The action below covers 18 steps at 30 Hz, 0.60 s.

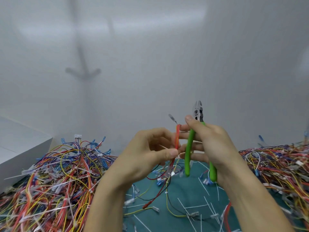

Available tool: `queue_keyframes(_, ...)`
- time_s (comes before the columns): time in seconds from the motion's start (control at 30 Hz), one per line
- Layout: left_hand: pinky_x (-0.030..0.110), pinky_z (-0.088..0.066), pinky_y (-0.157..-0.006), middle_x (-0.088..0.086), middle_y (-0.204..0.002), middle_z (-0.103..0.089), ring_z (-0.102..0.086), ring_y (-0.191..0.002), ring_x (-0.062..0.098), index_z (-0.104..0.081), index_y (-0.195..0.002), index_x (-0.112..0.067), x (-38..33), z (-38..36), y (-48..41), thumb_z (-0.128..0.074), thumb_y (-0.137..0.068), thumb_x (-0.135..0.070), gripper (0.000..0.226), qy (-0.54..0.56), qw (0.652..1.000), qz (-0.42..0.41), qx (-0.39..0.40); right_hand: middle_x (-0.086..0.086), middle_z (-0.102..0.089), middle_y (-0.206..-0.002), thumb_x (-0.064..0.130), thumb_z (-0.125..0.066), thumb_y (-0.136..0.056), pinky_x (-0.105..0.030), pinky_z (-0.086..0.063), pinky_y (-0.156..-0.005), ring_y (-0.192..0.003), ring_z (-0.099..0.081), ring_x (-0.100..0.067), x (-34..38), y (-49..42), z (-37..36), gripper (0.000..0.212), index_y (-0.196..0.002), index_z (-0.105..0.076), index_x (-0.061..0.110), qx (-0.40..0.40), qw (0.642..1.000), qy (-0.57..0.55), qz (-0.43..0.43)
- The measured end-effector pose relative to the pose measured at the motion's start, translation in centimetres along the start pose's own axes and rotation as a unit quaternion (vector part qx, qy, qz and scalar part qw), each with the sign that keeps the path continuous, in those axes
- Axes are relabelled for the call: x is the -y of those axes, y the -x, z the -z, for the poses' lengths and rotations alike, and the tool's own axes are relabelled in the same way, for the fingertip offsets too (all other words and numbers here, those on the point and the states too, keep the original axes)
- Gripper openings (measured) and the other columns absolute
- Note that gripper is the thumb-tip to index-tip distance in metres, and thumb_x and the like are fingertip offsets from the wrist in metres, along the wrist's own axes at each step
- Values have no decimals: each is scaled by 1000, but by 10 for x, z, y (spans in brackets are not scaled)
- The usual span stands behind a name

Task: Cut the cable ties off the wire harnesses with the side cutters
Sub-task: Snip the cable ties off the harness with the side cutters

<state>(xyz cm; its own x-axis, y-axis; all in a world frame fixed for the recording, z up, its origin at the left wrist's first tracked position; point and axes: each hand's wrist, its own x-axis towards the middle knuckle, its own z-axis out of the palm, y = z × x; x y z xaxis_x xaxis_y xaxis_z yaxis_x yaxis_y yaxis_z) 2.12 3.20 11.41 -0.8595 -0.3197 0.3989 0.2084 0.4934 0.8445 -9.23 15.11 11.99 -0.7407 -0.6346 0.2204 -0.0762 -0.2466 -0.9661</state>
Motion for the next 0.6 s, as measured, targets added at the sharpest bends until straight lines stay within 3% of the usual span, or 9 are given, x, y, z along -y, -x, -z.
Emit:
queue_keyframes(0.17,13,-46,-67,8,-81,-73,-59,-69,8,-69,-89,-6,4,-2,-2,-74,-83,-2,9,-88,995,-23,33,-5,-78,-84,37,-67,-91,-35,-60,-54,-53,-63,-17,-8,-4,4,30,-88,-69,7,-36,999,6,11)
queue_keyframes(0.27,15,-49,-70,2,-79,-74,-64,-73,7,-72,-86,-11,8,-1,-2,-73,-82,-1,11,-91,993,3,78,-10,-77,-82,16,-74,-86,-37,-60,-56,-53,-61,-18,-9,-4,5,12,-88,-65,8,-38,999,-6,18)
queue_keyframes(0.37,18,-52,-78,-1,-88,-77,-70,-84,8,-75,-91,-13,15,1,-3,-67,-86,6,21,-85,990,38,101,-18,-75,-83,2,-77,-78,-39,-60,-59,-57,-62,-23,-6,-1,7,17,-85,-63,9,-24,999,-2,40)
queue_keyframes(0.47,20,-56,-77,3,-96,-77,-72,-86,11,-71,-105,-14,25,3,-5,-54,-95,3,26,-57,994,89,21,-14,-75,-78,-3,-75,-78,-37,-61,-63,-66,-68,-24,1,5,10,17,-84,-64,9,41,992,44,110)
queue_keyframes(0.53,23,-58,-67,6,-91,-77,-73,-75,12,-68,-103,-9,29,3,-7,-45,-103,-13,23,20,985,154,-74,-10,-74,-78,-5,-74,-80,-29,-59,-65,-70,-71,-23,6,10,11,17,-82,-66,10,99,979,73,162)
queue_keyframes(0.6,28,-61,-60,10,-85,-77,-75,-72,19,-65,-103,-3,33,2,-9,-35,-106,-32,42,111,962,214,-132,-9,-74,-81,-7,-71,-82,-29,-58,-70,-77,-71,-28,10,14,11,18,-83,-67,10,162,962,99,194)
